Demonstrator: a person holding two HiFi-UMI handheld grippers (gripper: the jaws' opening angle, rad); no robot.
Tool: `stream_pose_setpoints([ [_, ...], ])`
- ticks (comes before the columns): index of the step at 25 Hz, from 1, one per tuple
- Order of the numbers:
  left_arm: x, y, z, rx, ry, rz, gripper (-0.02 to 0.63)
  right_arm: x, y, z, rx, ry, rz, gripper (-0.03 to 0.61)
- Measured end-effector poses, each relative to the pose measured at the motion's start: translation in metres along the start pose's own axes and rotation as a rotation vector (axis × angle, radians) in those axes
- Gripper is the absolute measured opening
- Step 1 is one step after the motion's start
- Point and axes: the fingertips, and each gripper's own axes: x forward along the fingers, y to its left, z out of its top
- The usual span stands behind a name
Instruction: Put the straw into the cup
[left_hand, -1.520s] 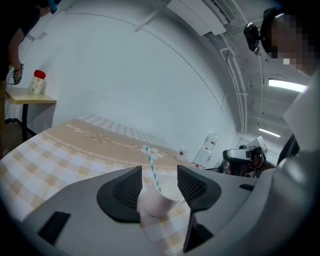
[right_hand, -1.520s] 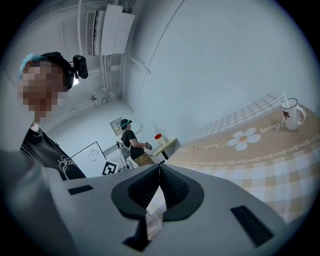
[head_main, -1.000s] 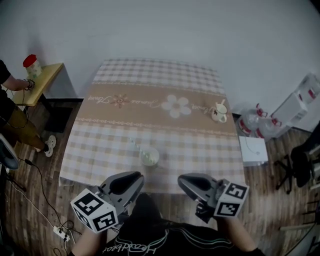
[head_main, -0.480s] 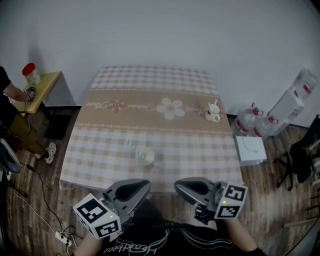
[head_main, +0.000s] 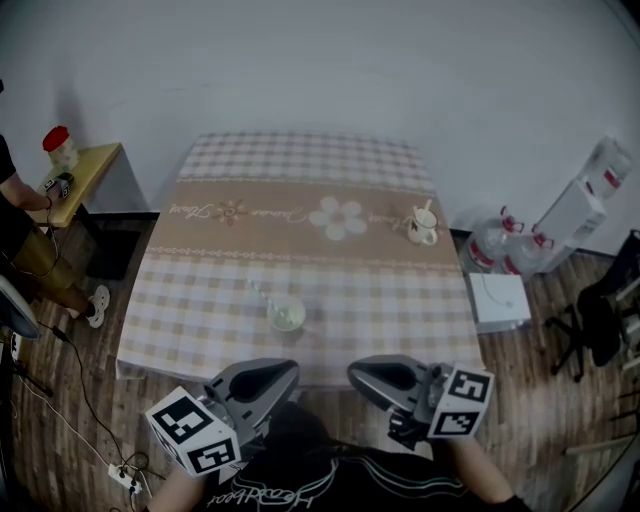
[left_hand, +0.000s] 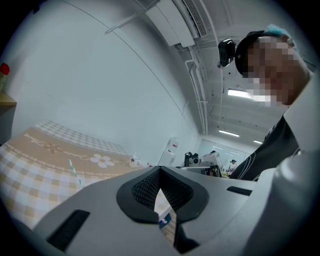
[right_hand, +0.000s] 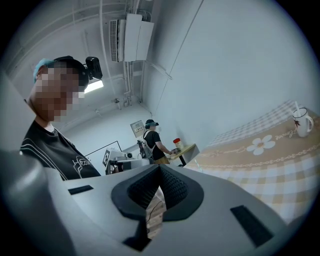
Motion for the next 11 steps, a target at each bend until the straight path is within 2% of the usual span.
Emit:
stream_pose_setpoints([
  [11,0.011,0.012,-0.003,-0.016,0.017,0.005,-0.003,-0.001,-0.015,-0.001,-0.001,-0.003,-0.003,0.011],
])
